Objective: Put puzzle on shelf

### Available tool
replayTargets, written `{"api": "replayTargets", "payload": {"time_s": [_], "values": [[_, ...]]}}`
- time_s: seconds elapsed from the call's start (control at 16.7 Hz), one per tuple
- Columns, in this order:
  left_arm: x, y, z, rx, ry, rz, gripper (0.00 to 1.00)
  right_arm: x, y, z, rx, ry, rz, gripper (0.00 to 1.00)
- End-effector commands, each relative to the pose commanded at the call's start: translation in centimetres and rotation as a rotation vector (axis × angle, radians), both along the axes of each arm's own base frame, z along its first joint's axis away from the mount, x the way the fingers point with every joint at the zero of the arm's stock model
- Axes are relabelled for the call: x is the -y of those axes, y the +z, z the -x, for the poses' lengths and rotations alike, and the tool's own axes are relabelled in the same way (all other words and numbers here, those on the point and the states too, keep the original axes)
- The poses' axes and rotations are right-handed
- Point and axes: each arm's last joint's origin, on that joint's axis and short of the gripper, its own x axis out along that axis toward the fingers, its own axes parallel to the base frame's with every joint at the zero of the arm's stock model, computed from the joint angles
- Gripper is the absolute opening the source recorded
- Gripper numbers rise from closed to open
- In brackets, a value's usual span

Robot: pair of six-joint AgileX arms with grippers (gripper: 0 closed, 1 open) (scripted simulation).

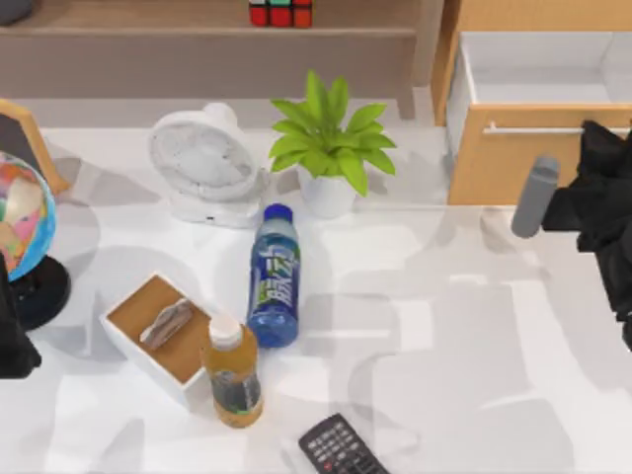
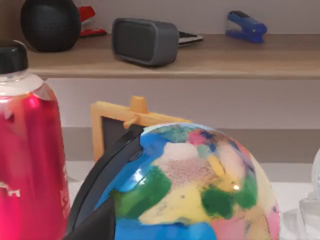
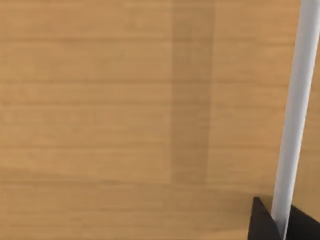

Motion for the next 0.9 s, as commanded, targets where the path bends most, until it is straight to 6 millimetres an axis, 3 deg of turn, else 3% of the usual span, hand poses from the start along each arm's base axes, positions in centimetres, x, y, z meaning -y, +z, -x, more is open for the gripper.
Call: {"api": "replayTargets", "payload": {"time_s": [0.6,0.9], "values": [[0.0,0.0,0.0,0.000,0.000,0.000,1.00,0.1,0.0,-5.8,-0.002,-0.002,0.000,0.00],[0.0,0.0,0.0,0.000,0.000,0.000,1.00,0.0,0.0,-6.1,-0.003,0.000,-0.002,0.00]]}}
